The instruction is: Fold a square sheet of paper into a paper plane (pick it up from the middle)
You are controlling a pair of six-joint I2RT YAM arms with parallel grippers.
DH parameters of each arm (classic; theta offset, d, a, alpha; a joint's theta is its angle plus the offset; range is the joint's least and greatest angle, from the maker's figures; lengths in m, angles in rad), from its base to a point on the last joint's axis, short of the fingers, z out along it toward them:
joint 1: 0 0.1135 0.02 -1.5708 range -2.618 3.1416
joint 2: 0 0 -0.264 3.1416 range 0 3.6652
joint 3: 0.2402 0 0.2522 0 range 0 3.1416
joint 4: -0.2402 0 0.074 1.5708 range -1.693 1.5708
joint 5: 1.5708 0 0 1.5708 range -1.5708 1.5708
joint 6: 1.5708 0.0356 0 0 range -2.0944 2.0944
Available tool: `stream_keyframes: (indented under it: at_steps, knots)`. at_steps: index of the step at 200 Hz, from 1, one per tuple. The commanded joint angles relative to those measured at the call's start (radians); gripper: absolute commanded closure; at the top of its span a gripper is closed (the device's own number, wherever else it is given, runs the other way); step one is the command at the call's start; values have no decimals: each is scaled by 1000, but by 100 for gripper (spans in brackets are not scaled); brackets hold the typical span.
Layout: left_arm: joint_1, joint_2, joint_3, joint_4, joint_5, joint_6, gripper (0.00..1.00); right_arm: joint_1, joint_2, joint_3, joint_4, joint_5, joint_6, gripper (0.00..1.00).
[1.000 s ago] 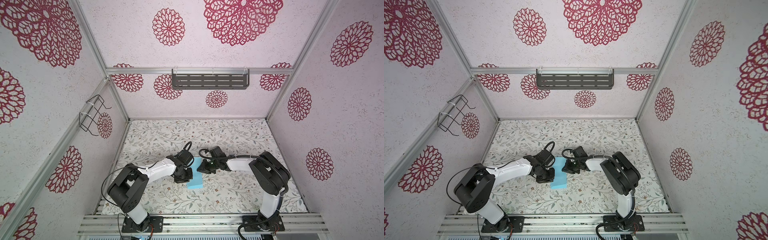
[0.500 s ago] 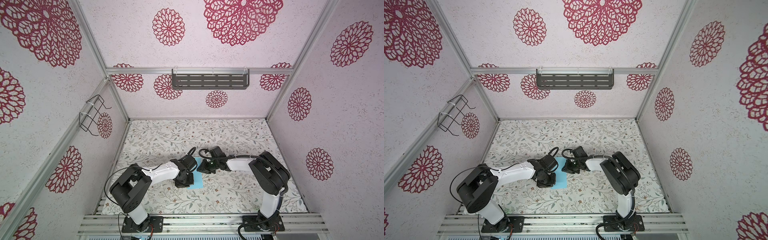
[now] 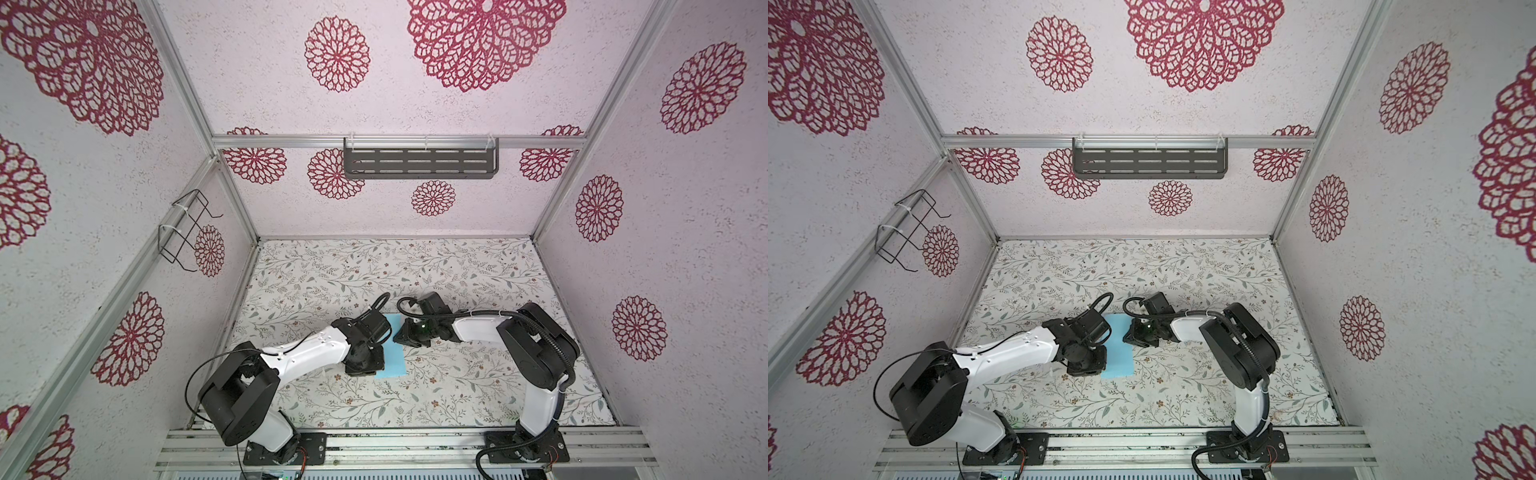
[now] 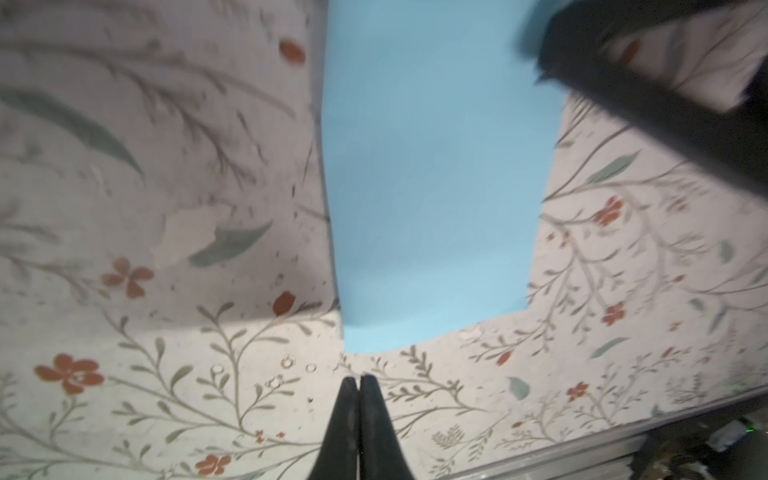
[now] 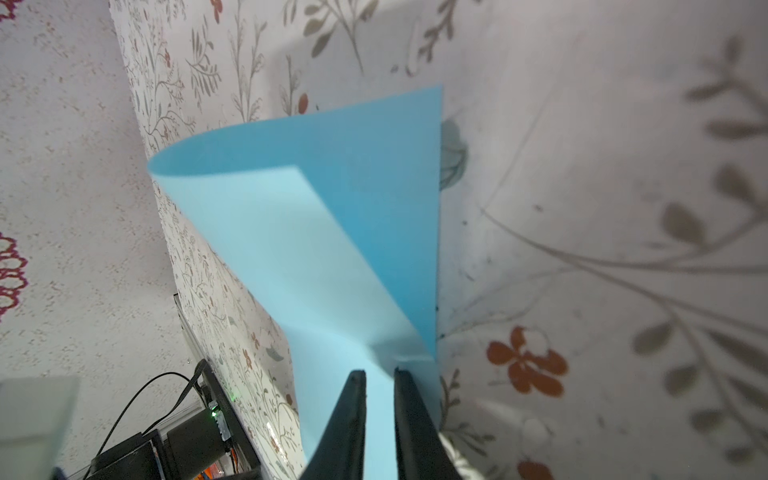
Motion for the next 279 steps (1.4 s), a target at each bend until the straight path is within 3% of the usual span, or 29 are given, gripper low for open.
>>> stream_keyframes:
  at_steps: [1, 32, 115, 222, 279]
  knots:
    - [94, 29, 42, 105, 19, 70, 94, -1, 78, -42, -142, 169, -15, 81]
    - [168, 132, 131, 154, 51, 145, 95, -1, 79, -40, -144, 161, -19, 81]
    - [212, 290, 197, 195, 92, 188, 96, -1, 62, -54, -146, 156, -14, 81]
    - [223, 341, 155, 155, 35, 179, 97, -4, 4, -46, -140, 150, -25, 81]
    - [223, 348, 139, 168, 46, 179, 97, -16, -89, 8, -87, 91, -55, 81]
